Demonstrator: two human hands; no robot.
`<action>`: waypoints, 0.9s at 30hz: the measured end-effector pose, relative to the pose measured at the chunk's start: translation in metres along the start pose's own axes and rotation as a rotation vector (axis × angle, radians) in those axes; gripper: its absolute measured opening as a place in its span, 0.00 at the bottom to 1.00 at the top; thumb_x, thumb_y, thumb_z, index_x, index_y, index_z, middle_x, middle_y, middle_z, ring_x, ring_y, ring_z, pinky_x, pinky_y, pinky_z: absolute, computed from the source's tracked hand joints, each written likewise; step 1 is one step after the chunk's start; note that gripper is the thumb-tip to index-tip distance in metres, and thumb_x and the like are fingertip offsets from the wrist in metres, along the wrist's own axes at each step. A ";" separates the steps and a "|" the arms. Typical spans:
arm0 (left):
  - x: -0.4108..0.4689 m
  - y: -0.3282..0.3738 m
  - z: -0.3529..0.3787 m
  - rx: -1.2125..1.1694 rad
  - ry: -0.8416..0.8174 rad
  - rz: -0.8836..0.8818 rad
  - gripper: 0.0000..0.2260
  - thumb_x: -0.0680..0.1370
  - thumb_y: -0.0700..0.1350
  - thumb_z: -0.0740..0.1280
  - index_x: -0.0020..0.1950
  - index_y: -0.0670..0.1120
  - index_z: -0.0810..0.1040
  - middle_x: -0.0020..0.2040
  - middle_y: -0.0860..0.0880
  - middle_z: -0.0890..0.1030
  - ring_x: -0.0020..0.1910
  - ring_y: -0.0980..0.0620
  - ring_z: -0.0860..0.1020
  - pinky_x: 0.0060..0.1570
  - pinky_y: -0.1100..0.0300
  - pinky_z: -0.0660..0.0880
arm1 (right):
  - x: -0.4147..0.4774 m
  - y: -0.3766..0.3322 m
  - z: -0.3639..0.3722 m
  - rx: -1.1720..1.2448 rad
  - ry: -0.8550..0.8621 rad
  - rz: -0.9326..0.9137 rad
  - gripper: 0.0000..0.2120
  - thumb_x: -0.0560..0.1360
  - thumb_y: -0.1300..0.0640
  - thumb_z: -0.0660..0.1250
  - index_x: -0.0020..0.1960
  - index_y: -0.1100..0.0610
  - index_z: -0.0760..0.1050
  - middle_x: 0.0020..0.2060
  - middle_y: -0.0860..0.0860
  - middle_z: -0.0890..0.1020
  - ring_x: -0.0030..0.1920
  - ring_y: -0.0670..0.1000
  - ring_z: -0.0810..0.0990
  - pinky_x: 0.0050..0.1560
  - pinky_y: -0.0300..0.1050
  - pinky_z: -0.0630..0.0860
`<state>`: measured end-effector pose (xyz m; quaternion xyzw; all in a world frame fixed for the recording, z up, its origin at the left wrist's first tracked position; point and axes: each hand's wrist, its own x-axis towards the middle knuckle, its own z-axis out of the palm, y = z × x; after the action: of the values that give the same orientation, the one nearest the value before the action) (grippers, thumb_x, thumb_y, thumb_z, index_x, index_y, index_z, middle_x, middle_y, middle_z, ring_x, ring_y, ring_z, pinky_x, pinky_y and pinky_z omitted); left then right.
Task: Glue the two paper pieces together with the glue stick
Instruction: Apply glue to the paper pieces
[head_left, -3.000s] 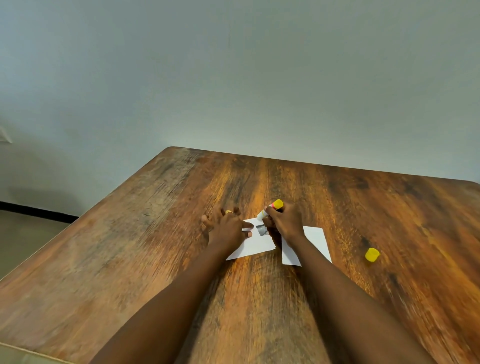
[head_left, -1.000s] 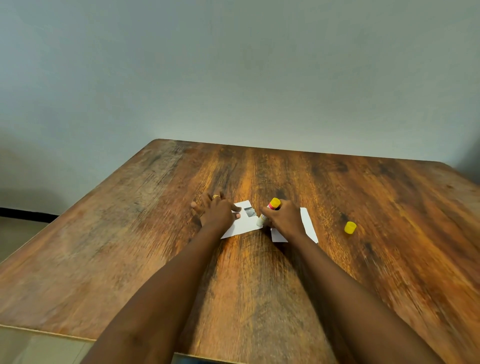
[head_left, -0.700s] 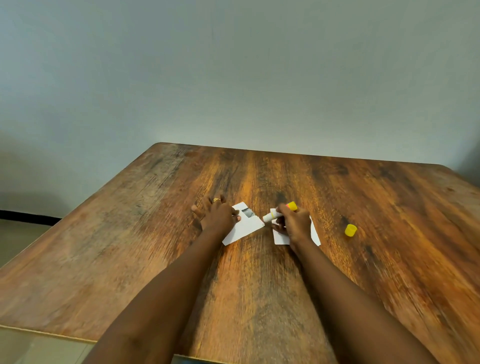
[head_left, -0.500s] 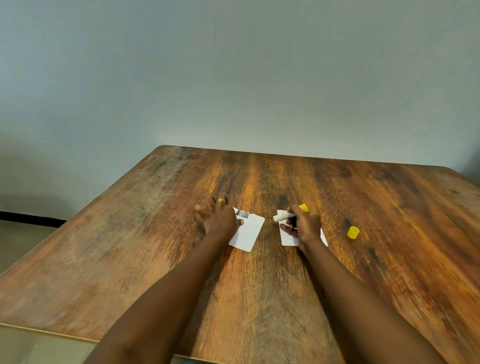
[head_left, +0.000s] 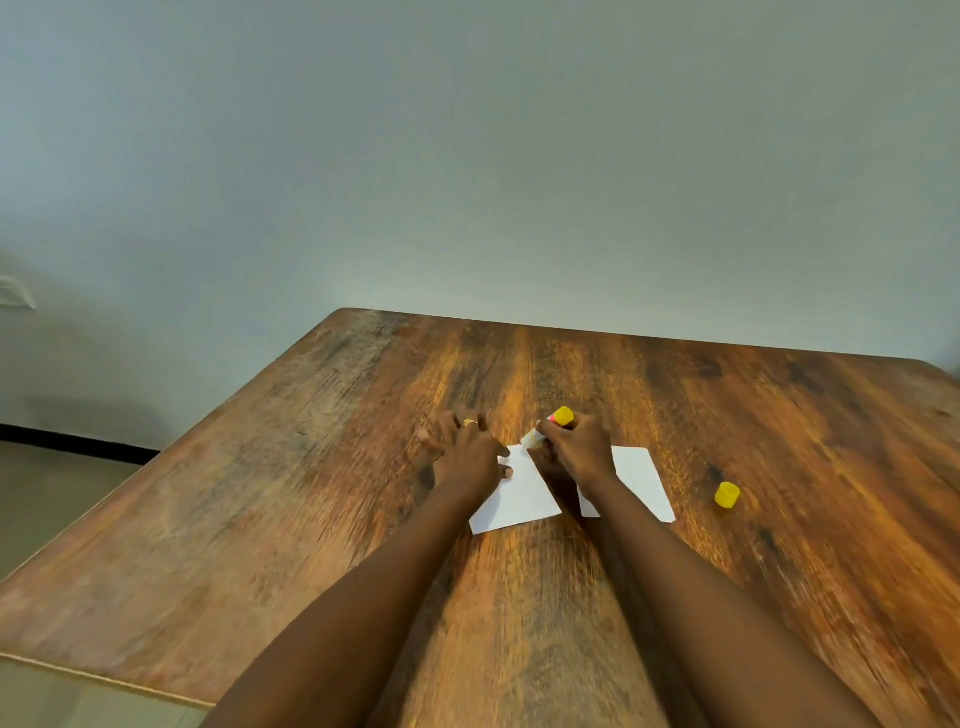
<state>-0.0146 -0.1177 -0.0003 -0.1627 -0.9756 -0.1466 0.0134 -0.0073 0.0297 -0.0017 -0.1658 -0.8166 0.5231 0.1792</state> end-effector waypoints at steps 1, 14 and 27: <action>0.000 0.000 0.001 0.014 -0.013 0.003 0.15 0.76 0.51 0.66 0.63 0.53 0.78 0.69 0.47 0.69 0.70 0.42 0.59 0.68 0.37 0.55 | 0.001 0.000 0.002 -0.031 -0.012 -0.013 0.09 0.72 0.56 0.69 0.36 0.58 0.76 0.33 0.53 0.79 0.37 0.51 0.78 0.41 0.47 0.76; 0.005 -0.002 0.004 -0.005 -0.070 -0.032 0.17 0.76 0.51 0.66 0.65 0.53 0.77 0.68 0.46 0.71 0.70 0.41 0.60 0.68 0.45 0.59 | 0.008 0.004 0.010 -0.089 -0.048 -0.025 0.08 0.72 0.57 0.69 0.35 0.59 0.76 0.32 0.54 0.79 0.33 0.50 0.75 0.33 0.40 0.71; 0.001 0.000 0.005 -0.019 -0.069 -0.029 0.17 0.78 0.48 0.65 0.67 0.50 0.76 0.68 0.45 0.73 0.68 0.42 0.66 0.66 0.41 0.66 | -0.002 0.002 0.004 -0.140 -0.067 -0.051 0.12 0.72 0.57 0.68 0.32 0.58 0.71 0.32 0.57 0.78 0.33 0.51 0.74 0.34 0.41 0.70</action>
<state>-0.0153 -0.1163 -0.0047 -0.1535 -0.9764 -0.1503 -0.0242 -0.0075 0.0267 -0.0057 -0.1392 -0.8606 0.4654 0.1530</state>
